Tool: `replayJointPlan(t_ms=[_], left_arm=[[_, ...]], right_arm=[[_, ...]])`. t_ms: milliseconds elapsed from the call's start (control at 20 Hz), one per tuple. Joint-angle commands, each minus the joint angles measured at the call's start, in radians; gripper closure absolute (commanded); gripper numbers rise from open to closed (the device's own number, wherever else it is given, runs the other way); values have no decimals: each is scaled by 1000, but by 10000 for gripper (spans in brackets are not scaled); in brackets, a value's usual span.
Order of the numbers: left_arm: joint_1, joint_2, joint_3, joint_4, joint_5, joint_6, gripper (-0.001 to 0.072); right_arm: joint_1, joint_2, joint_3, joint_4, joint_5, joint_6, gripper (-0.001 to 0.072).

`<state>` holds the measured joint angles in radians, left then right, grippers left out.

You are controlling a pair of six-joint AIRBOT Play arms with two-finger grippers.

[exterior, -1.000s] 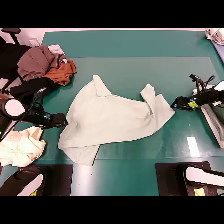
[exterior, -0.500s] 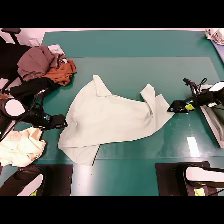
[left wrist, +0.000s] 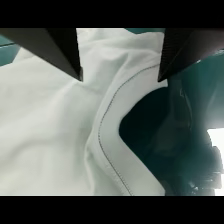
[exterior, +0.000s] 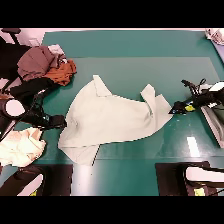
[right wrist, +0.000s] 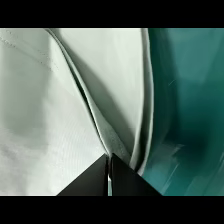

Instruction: Fold the shirts.

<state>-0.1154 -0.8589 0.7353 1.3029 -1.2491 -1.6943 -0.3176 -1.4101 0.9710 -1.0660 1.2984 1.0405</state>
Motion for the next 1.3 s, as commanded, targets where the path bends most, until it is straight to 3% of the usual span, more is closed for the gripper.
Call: replayJointPlan(t_ms=[0, 300, 350, 400, 650, 850, 1100, 1200, 1250], left_arm=[[1, 0, 0, 27, -11, 0, 155], [1, -21, -1, 107, -32, 12, 151], [1, -41, -1, 95, -44, 35, 90], [1, -69, -1, 61, -58, 84, 79], [1, -164, -1, -24, -82, 260, 75], [1, -206, -14, -37, -108, 328, 75], [1, -226, -30, 13, -62, 334, 79], [1, -226, -30, 13, -23, 333, 120], [1, -226, -30, 9, -13, 333, 390]], right_arm=[[0, 1, 0, 1, 13, 10, 687], [0, 0, 0, 1, 12, 11, 686], [0, 0, 0, 1, 11, 14, 687], [0, 0, 0, 0, 11, 14, 687], [0, 1, 0, 0, 14, 14, 686], [0, 0, 0, 1, 26, 15, 687], [0, 1, 0, 2, 55, 21, 687], [0, 1, 0, 2, 61, 42, 687], [0, 1, 0, 2, 65, 53, 687]])
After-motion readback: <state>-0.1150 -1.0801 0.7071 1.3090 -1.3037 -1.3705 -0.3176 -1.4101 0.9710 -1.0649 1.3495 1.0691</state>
